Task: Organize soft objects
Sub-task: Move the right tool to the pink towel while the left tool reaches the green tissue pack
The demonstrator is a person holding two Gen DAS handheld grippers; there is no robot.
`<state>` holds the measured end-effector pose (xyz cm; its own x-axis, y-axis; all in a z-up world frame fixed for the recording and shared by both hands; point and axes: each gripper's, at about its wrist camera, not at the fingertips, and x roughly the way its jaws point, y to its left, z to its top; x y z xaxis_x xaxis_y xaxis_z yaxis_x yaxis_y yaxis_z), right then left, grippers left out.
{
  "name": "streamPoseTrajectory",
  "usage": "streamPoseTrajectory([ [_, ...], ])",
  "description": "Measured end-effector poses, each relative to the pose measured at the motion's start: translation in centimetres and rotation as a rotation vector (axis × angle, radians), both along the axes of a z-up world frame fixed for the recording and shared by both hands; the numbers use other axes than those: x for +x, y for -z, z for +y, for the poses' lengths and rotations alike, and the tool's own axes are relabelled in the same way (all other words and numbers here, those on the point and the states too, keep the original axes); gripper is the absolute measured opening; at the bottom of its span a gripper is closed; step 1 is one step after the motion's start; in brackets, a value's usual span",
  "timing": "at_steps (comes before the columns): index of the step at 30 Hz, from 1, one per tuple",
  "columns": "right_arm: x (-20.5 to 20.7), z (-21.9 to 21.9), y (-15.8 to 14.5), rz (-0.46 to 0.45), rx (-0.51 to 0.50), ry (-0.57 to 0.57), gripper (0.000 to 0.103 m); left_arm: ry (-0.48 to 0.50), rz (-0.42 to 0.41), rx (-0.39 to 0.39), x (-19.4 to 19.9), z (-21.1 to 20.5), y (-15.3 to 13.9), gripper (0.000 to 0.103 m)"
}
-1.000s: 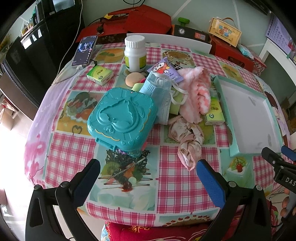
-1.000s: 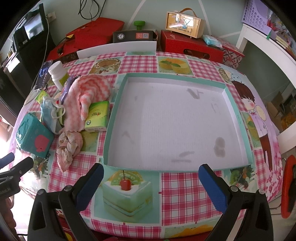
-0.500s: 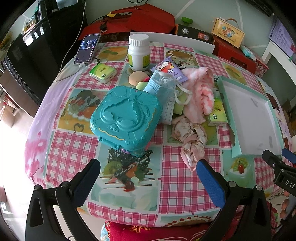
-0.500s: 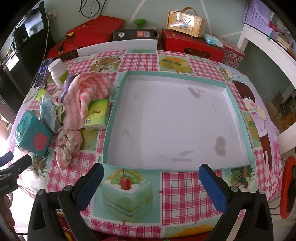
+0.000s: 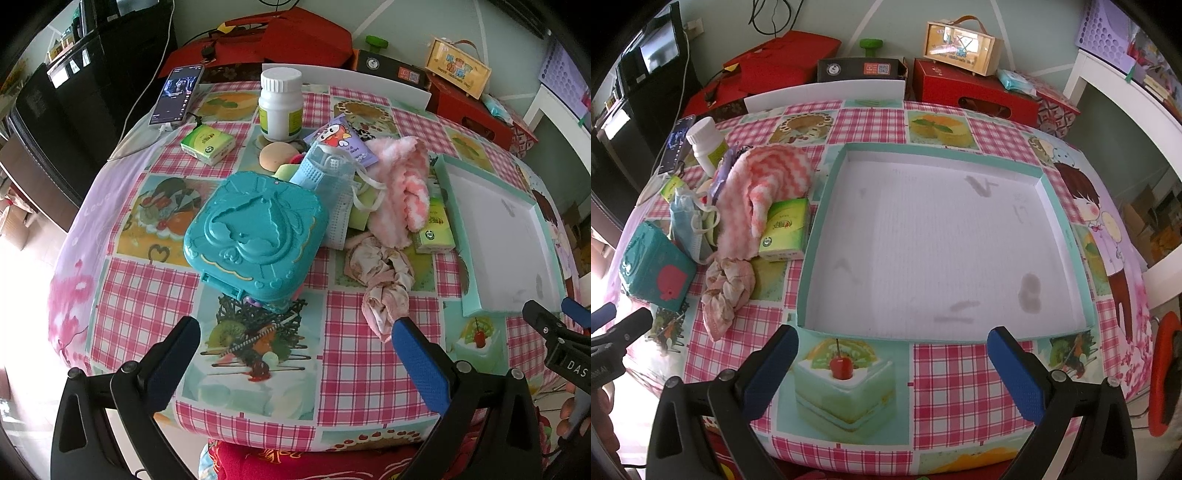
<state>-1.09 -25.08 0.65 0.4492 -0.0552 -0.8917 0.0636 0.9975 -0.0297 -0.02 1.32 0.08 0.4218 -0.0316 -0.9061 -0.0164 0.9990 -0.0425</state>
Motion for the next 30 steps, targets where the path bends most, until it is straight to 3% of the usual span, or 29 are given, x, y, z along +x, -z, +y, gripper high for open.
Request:
streamPoseTrajectory([
  [8,0.3,0.6,-0.6,-0.017,-0.004,-0.015,0.103,0.028,-0.017,-0.056,0.1,0.2,-1.0,0.103],
  [11,0.6,0.9,-1.4,-0.052,0.018,-0.033,0.103,0.03,-0.051,-0.113,0.6,1.1,-2.3,0.103],
  [20,3.0,2.0,-3.4,-0.129,0.063,-0.069,0.103,0.008,-0.144,-0.155,3.5,3.7,-5.1,0.103],
  [24,4.2,3.3,-3.5,-0.142,0.088,-0.106,0.103,0.053,-0.133,-0.199,5.4,3.9,-5.0,0.103],
  [30,6.0,5.3,-3.4,-0.154,0.103,-0.165,0.103,0.083,-0.083,-0.157,9.0,5.1,-4.8,0.103],
])
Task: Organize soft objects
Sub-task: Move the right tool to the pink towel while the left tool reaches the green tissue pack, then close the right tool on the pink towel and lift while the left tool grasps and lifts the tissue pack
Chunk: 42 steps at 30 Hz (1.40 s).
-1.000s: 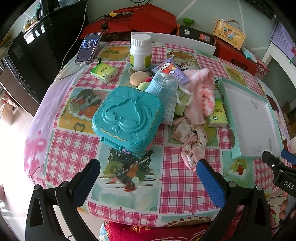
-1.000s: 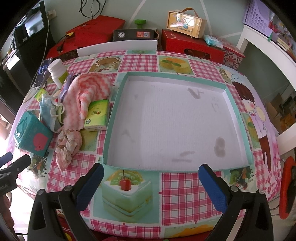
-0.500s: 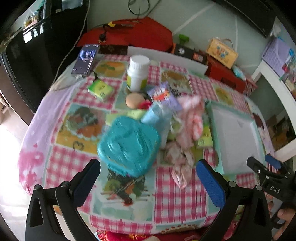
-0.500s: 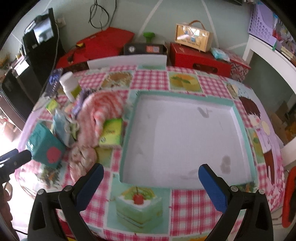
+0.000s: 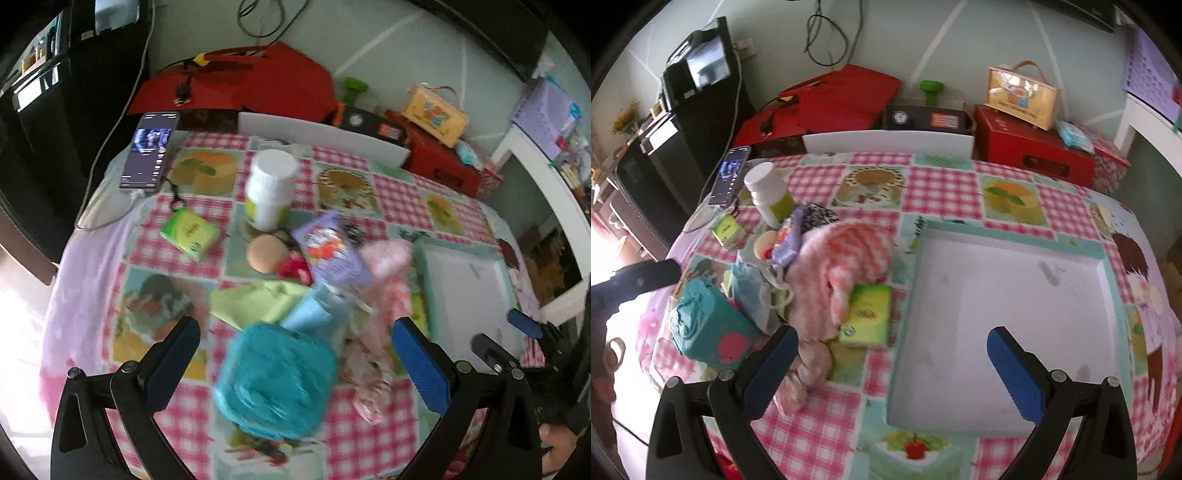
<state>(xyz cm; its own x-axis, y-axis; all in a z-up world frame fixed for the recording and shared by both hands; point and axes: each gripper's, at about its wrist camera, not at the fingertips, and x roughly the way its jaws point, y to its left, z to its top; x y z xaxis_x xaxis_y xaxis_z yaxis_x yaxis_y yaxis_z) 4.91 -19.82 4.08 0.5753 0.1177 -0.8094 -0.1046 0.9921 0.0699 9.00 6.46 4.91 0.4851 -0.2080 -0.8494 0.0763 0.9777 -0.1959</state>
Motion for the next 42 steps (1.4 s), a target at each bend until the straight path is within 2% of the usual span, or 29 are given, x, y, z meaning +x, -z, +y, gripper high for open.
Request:
streamPoseTrajectory([
  [8,3.3,2.3,0.0,-0.021,0.027,-0.052,0.103,-0.067,0.083,0.075,4.9,4.6,1.3,0.103],
  [14,5.7,3.5,1.0,-0.009,0.058,-0.069,0.102,-0.118,0.18,0.036,8.7,7.0,4.3,0.103],
  [20,8.1,4.8,2.3,0.012,0.07,-0.092,0.096,-0.154,0.238,0.01,11.5,7.6,7.0,0.103],
  [28,10.2,5.3,4.3,0.052,0.104,-0.099,0.078,-0.207,0.293,-0.015,14.4,7.9,9.8,0.103],
  [32,10.6,5.5,5.2,0.072,0.133,-0.116,0.061,-0.221,0.294,-0.016,15.2,7.8,10.3,0.102],
  [35,10.7,5.6,5.6,0.079,0.139,-0.131,0.055,-0.228,0.294,0.008,15.8,7.6,10.8,0.094],
  [37,10.8,5.7,5.7,0.077,0.139,-0.138,0.053,-0.232,0.301,0.009,16.1,7.5,11.2,0.078],
  [38,10.7,5.7,5.8,0.077,0.142,-0.14,0.05,-0.233,0.304,0.009,16.3,7.5,11.4,0.074],
  [40,10.8,5.7,5.9,0.074,0.147,-0.143,0.048,-0.234,0.289,0.023,16.3,7.4,11.5,0.07],
  [42,10.6,5.6,5.9,0.067,0.147,-0.149,0.039,-0.226,0.271,0.029,16.0,7.3,11.3,0.068],
])
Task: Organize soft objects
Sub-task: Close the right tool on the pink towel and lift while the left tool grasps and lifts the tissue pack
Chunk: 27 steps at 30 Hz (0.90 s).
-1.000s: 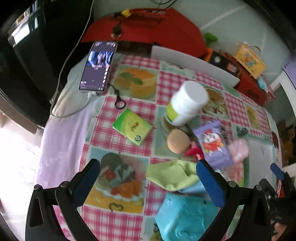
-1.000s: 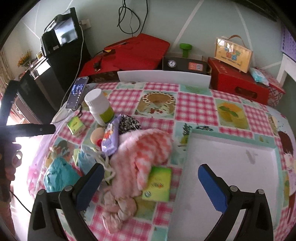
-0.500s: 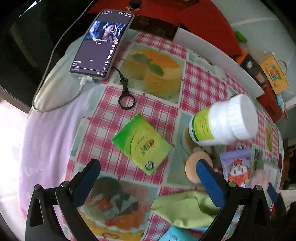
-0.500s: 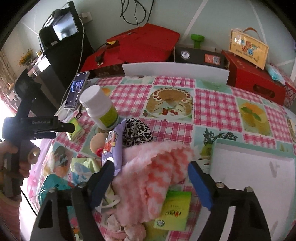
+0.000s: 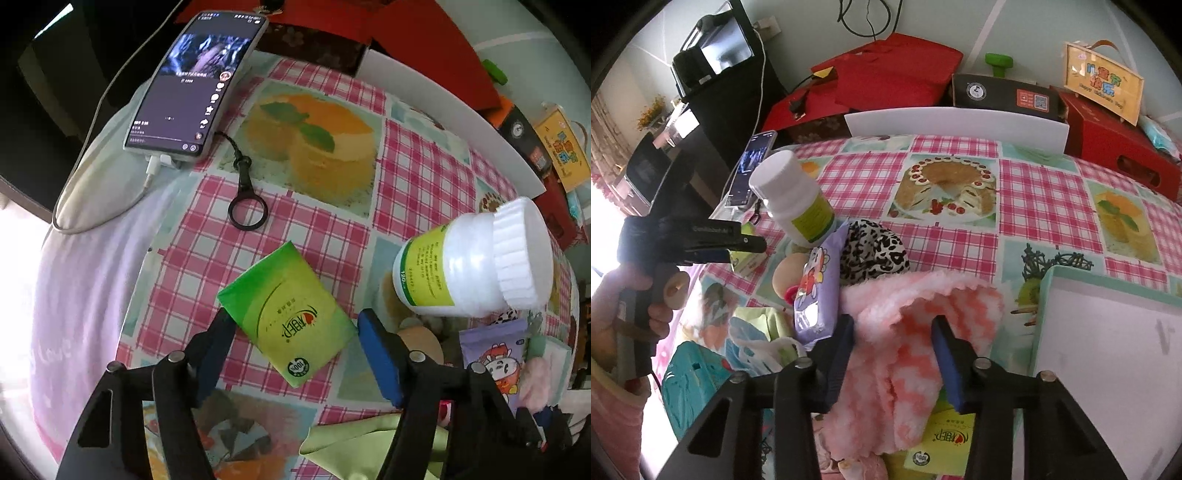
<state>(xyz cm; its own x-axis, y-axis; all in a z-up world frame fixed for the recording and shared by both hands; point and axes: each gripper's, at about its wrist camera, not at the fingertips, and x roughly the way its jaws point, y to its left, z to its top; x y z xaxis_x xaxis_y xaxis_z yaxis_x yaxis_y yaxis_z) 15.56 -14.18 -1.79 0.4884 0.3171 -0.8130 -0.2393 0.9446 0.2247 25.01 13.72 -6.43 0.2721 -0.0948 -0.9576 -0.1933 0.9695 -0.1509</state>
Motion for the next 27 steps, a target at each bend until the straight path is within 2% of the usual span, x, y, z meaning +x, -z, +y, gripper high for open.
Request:
streamPoseTrajectory([
  [5,-0.4,0.1,-0.3,-0.025,-0.004,-0.022,0.025,0.009,-0.027,0.0,-1.3,-0.6,-0.1,0.067],
  [9,-0.5,0.0,-0.2,-0.034,0.011,-0.029,0.017,0.013,-0.065,-0.01,-2.6,-1.1,-0.7,0.066],
  [14,-0.8,-0.3,-0.7,-0.058,0.038,-0.036,0.014,0.014,-0.142,-0.036,-4.6,-1.2,-3.4,0.066],
  [22,-1.0,-0.4,-0.3,-0.063,0.089,-0.052,0.011,0.011,-0.307,-0.057,-10.5,-2.8,-9.1,0.066],
  [27,-0.7,-0.6,0.1,-0.06,0.121,-0.056,0.01,0.02,-0.34,-0.065,-11.9,-4.3,-9.9,0.066],
])
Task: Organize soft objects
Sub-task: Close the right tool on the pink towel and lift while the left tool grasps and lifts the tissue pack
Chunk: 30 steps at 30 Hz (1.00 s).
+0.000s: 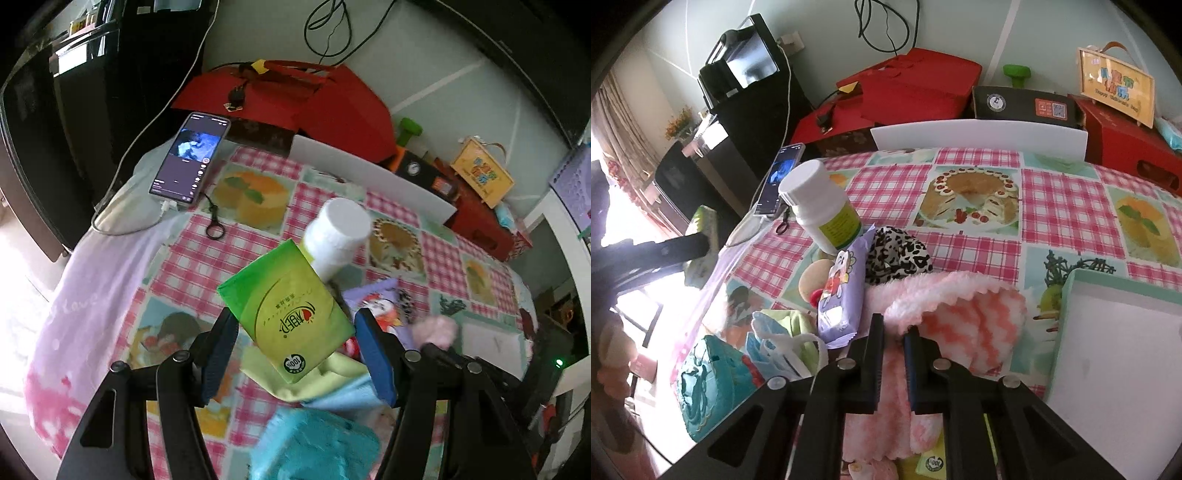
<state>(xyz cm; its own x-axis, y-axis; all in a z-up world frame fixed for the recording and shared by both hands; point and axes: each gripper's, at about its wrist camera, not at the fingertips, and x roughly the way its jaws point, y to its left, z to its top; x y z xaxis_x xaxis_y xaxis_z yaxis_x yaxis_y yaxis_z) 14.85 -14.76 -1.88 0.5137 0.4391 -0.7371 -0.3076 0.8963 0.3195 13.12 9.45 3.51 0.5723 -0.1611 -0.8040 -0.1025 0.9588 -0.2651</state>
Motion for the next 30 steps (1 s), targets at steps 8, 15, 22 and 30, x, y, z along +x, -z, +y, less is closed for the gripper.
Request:
streamPoseTrajectory([
  [8,0.2,-1.0,-0.3,-0.006,0.096,0.004,0.01,-0.015,0.01,-0.037,-0.9,-1.4,0.1,0.066],
  [15,0.3,-2.0,-1.0,-0.014,0.158,0.017,0.01,0.003,0.019,-0.033,-0.6,-2.5,0.3,0.066],
  [22,-0.2,-3.2,-2.8,-0.065,0.214,0.029,0.01,0.007,0.013,-0.03,-0.6,-3.0,0.0,0.066],
  [30,-1.7,-4.8,-6.3,-0.17,0.251,0.04,0.01,0.027,-0.013,-0.021,-0.8,-4.2,-1.4,0.066],
])
